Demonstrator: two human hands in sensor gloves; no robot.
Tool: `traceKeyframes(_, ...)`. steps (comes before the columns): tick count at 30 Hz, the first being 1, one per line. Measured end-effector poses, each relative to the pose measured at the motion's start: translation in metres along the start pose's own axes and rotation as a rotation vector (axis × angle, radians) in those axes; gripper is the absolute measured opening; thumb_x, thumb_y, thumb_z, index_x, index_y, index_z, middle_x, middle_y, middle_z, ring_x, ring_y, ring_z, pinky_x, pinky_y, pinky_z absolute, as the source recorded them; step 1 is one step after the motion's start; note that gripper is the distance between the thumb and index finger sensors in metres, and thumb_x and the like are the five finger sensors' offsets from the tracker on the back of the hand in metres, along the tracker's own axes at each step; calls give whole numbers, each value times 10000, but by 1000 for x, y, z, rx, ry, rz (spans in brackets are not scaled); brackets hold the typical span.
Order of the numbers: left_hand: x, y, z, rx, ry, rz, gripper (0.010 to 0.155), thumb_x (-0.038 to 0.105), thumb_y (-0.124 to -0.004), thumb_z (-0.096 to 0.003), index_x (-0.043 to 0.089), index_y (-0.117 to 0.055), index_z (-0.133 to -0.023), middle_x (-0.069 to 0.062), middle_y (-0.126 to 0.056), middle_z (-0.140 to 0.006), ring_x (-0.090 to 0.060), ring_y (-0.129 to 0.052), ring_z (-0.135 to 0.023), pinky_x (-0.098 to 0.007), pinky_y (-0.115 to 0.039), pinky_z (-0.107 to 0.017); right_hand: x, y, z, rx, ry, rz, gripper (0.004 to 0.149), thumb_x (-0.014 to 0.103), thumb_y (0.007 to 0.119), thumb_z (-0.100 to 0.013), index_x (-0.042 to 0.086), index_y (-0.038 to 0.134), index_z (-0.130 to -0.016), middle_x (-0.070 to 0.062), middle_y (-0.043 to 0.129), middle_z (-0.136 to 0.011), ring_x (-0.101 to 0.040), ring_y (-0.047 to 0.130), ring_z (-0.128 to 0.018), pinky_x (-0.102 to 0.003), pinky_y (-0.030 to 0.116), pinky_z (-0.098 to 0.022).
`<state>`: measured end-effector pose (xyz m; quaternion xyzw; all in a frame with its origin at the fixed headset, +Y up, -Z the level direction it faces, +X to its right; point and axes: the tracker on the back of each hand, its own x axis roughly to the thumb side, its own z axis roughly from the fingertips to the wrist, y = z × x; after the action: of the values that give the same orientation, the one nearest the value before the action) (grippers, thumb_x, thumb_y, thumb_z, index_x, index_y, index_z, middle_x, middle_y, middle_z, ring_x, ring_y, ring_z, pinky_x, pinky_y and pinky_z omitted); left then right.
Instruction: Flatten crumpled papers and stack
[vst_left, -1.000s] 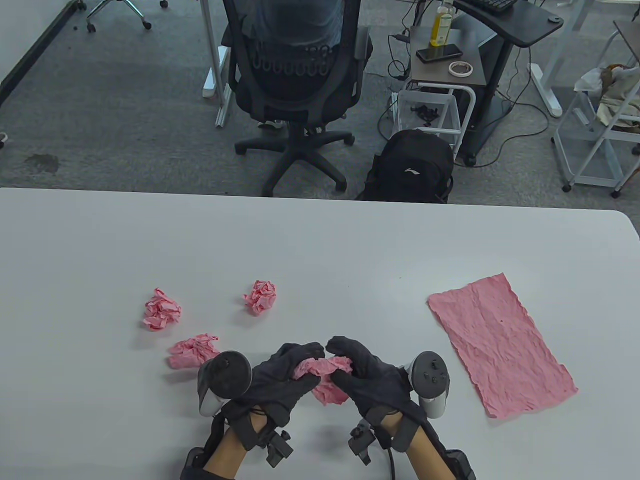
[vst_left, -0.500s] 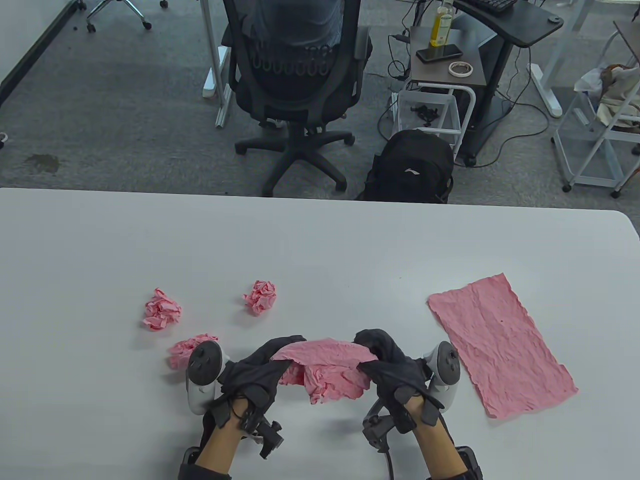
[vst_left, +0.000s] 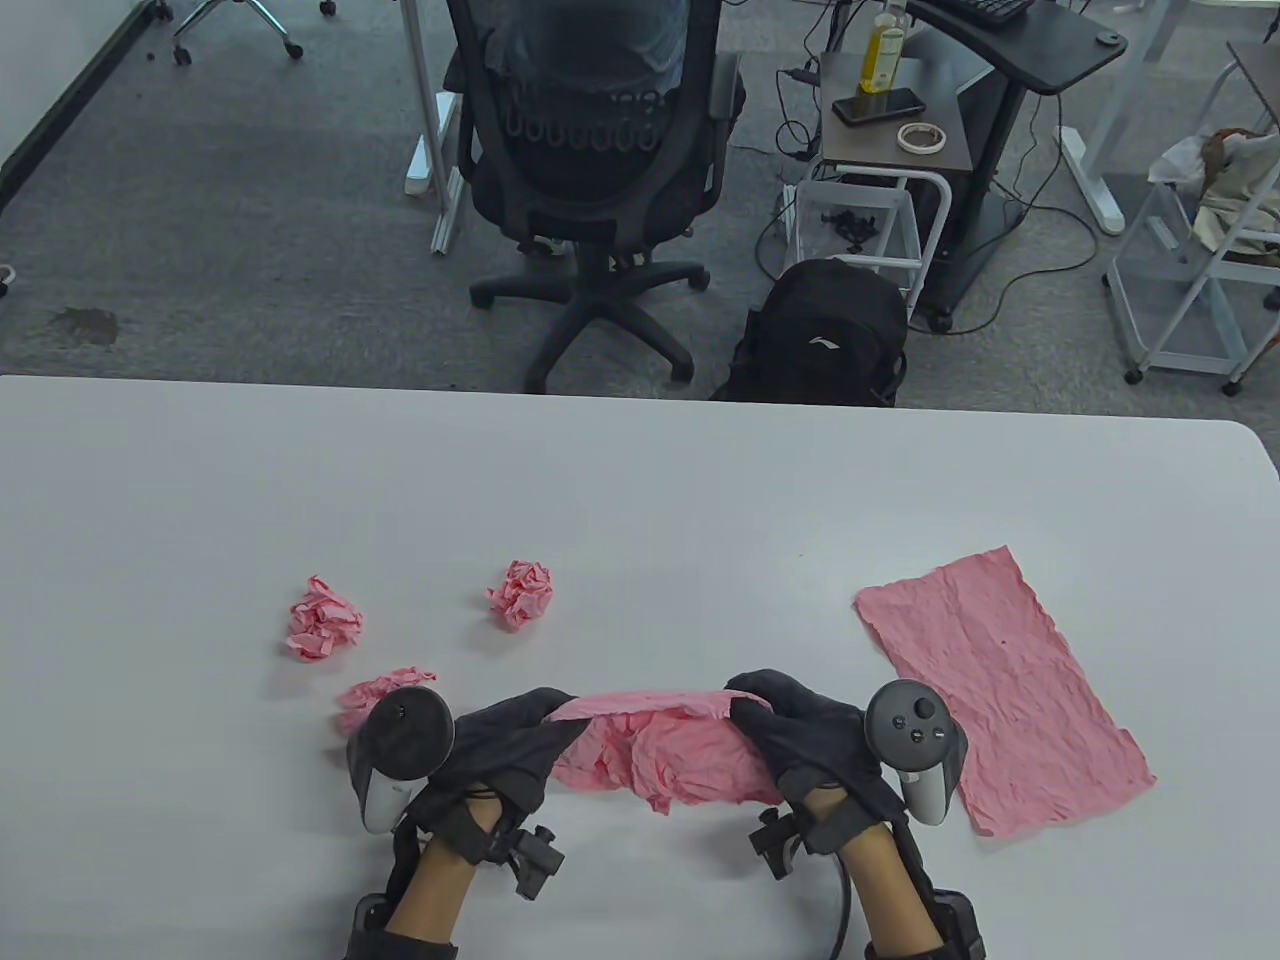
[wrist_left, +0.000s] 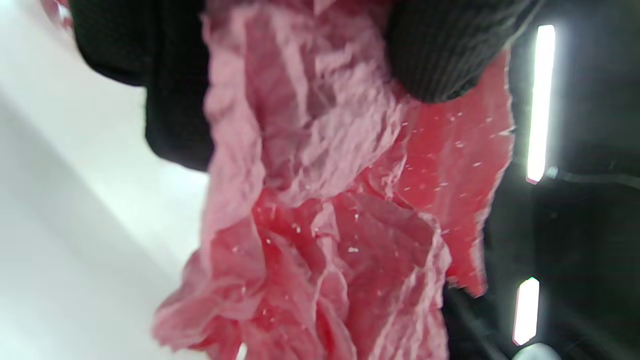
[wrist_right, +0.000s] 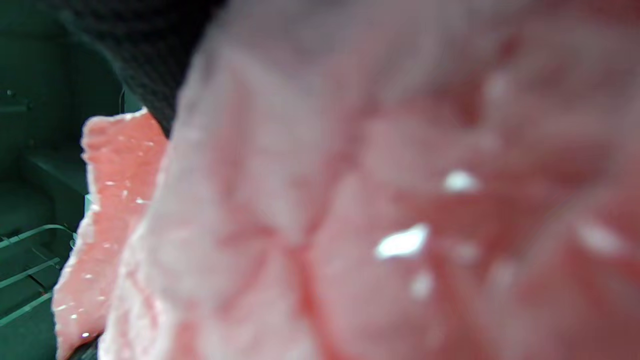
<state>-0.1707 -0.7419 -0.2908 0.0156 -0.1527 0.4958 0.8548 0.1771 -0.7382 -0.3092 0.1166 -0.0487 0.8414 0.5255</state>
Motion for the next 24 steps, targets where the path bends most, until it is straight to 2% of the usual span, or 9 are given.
traceKeyframes(4, 11, 7, 1, 61, -5, -295, 453, 433, -849, -495, 206, -878, -886, 0, -969, -745, -296, -1017, -673, -563, -710, -645, -1, -7, -1, -14, -4, -5, 458, 461, 851, -475, 73, 922, -707, 30, 993, -245, -120, 964, 5, -418, 867, -121)
traceKeyframes(6, 10, 12, 3, 91, 12, -265, 440, 397, -855, -493, 232, -864, -900, 8, -930, -775, -288, -985, -714, -571, -682, -670, -3, -11, -1, -34, 9, -34, 476, 485, 836, -477, 74, 925, -701, 43, 991, -227, -108, 962, 19, -407, 872, -111)
traceKeyframes(9, 1, 9, 1, 40, -14, 30, 445, 425, -803, -520, 265, -809, -935, -52, -762, -960, -344, -824, -897, -612, -587, -716, -10, -9, -2, 15, 49, -98, 493, 501, 802, -487, 73, 926, -699, 43, 989, -225, -107, 962, 20, -407, 872, -109)
traceKeyframes(11, -5, 2, 0, -60, -49, 439, 452, 434, -753, -556, 285, -735, -983, -80, -553, -1118, -399, -600, -1078, -669, -466, -761, -14, -7, -2, 98, 103, -111, 507, 508, 794, -495, 67, 922, -709, 31, 993, -239, -121, 969, 4, -418, 870, -123)
traceKeyframes(13, -7, -4, -3, -161, -75, 669, 456, 426, -715, -587, 301, -665, -1023, -70, -462, -1178, -406, -494, -1150, -673, -442, -790, -14, -3, -3, 132, 116, -88, 514, 514, 791, -498, 71, 917, -726, 3, 1002, -277, -148, 984, -34, -439, 864, -153)
traceKeyframes(17, -10, -2, -3, -132, -55, 582, 456, 407, -706, -581, 294, -667, -1020, -17, -866, -912, -272, -1018, -783, -483, -814, -628, -11, -2, -1, 95, 106, -26, 462, 450, 798, -505, 99, 891, -789, -122, 998, -525, -299, 1018, -274, -541, 811, -309)
traceKeyframes(20, -8, 6, -2, -29, -27, 337, 451, 408, -752, -562, 257, -730, -986, 30, -949, -726, -179, -1077, -552, -430, -866, -512, -10, -7, -2, 14, 41, -92, 406, 334, 816, -502, 164, 820, -871, -172, 883, -788, -384, 963, -539, -586, 743, -445)
traceKeyframes(22, -6, 12, 0, 33, -30, 144, 450, 417, -764, -558, 237, -752, -970, 45, -963, -649, -148, -1067, -441, -408, -875, -460, -12, -9, -4, 27, -24, -264, 401, 253, 813, -495, 182, 771, -887, -196, 817, -896, -408, 922, -658, -583, 729, -491)
traceKeyframes(24, -3, 17, 3, 125, -39, -30, 455, 450, -783, -537, 234, -793, -938, 65, -988, -567, -111, -1067, -335, -375, -897, -398, -16, -10, -6, 52, -49, -467, 393, 191, 816, -482, 151, 766, -870, -155, 904, -792, -351, 986, -556, -550, 778, -444)
